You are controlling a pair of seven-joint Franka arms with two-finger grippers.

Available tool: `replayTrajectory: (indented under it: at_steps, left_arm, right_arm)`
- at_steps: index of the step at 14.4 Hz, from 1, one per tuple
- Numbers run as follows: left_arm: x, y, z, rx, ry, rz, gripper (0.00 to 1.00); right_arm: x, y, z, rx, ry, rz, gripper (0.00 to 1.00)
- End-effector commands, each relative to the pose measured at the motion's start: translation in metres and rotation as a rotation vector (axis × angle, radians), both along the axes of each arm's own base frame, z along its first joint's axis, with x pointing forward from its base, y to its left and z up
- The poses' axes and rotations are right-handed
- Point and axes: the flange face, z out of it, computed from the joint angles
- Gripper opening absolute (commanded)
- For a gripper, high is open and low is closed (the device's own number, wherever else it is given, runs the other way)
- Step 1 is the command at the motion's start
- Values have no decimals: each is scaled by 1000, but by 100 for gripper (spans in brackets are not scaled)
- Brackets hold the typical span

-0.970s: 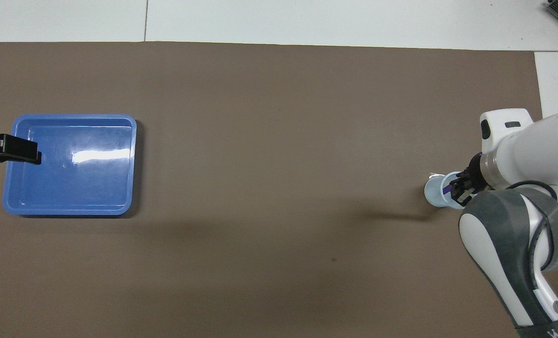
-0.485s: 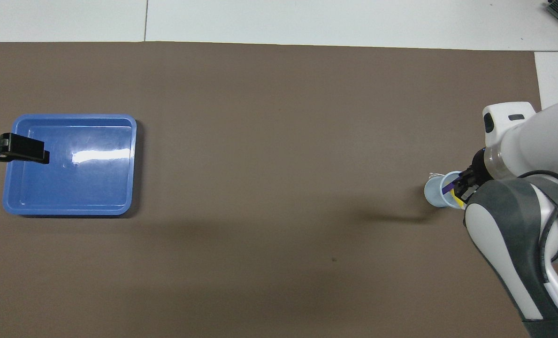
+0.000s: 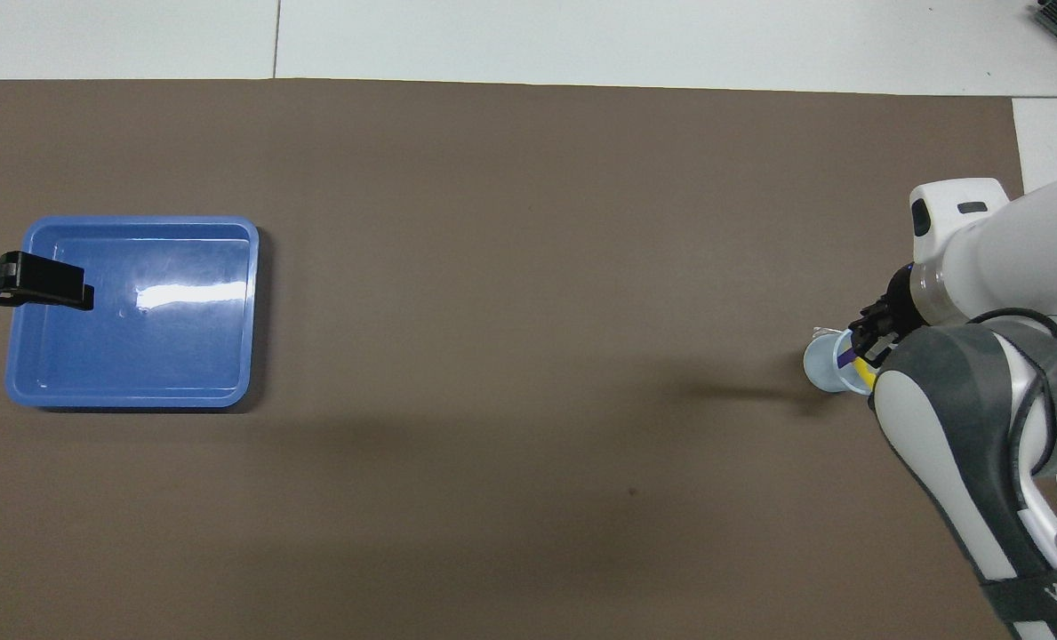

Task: Transfer and insert pens with both arms
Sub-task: 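Lower the green pen into the white cup with the right gripper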

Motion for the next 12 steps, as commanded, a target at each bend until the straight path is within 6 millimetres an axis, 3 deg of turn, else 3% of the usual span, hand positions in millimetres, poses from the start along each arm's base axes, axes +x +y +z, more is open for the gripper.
replayTrajectory:
  at_steps: [1, 5, 6, 7, 9, 12]
  left_arm:
    - [4, 4, 3, -1, -27, 3, 100]
    - [5, 7, 4, 37, -40, -3, 100]
    - [5, 8, 4, 37, -42, -1, 100]
    - [5, 9, 5, 36, -46, 0, 100]
    - [5, 10, 6, 38, -49, 2, 100]
    - [5, 10, 4, 38, -46, 2, 100]
  right_arm:
    - [-3, 1, -17, -2, -14, 11, 0]
    - [-11, 1, -37, 0, -7, -5, 0]
    - [-13, 0, -40, -2, 0, -3, 7]
    - [-15, -1, -39, -3, 11, -2, 23]
    - [-21, -7, -39, -10, 49, -14, 45]
    - [-25, -8, -27, -17, 71, -23, 53]
